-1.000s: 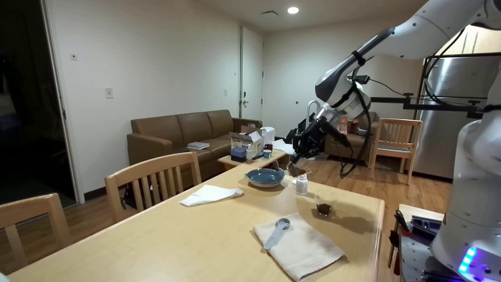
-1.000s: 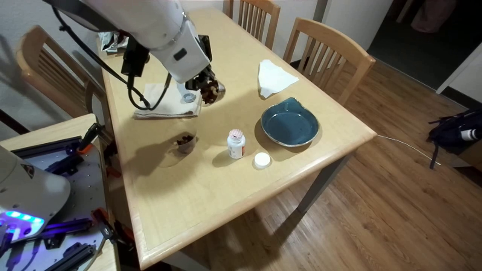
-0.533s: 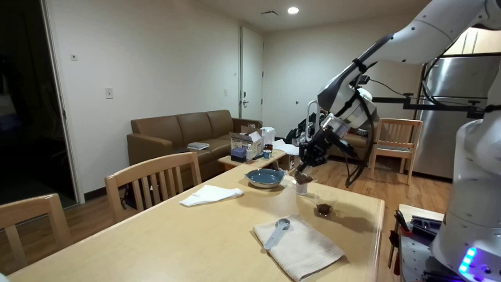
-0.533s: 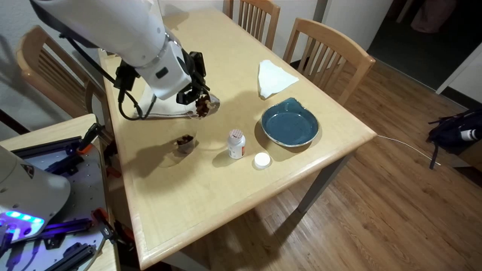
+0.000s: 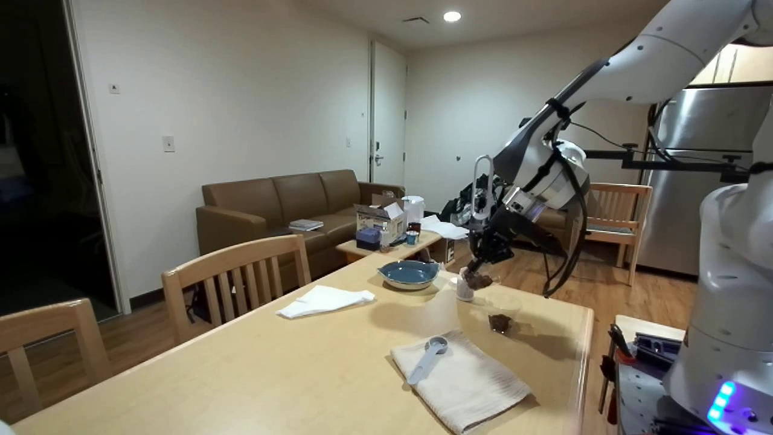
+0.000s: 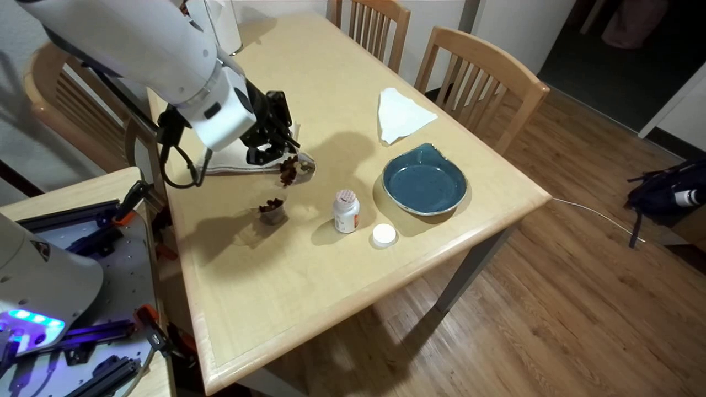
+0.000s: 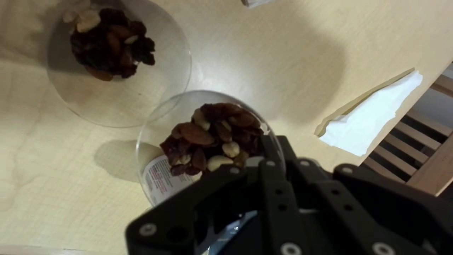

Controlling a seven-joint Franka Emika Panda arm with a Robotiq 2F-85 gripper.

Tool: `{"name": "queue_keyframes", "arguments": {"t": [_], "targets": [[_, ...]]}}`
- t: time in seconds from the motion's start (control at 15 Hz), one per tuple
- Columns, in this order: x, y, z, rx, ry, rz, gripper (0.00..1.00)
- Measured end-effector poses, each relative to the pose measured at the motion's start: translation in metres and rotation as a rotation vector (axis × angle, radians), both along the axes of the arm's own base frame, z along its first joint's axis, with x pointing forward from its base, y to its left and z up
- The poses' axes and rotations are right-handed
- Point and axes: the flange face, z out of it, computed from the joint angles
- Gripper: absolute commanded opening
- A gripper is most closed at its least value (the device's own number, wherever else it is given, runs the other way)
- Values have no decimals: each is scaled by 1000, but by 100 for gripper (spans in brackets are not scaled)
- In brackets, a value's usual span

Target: Pick up the cup and pour some of its contents in the other cup

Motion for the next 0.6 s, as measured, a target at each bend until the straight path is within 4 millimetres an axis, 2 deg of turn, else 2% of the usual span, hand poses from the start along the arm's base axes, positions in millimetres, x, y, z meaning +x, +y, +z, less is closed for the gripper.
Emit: {"name": "queue_keyframes", "arguments": {"t": [0.33, 0.6], "targets": [[-4, 6, 9, -106, -53, 75, 5], [-1, 10, 18, -104, -84, 95, 5]]}}
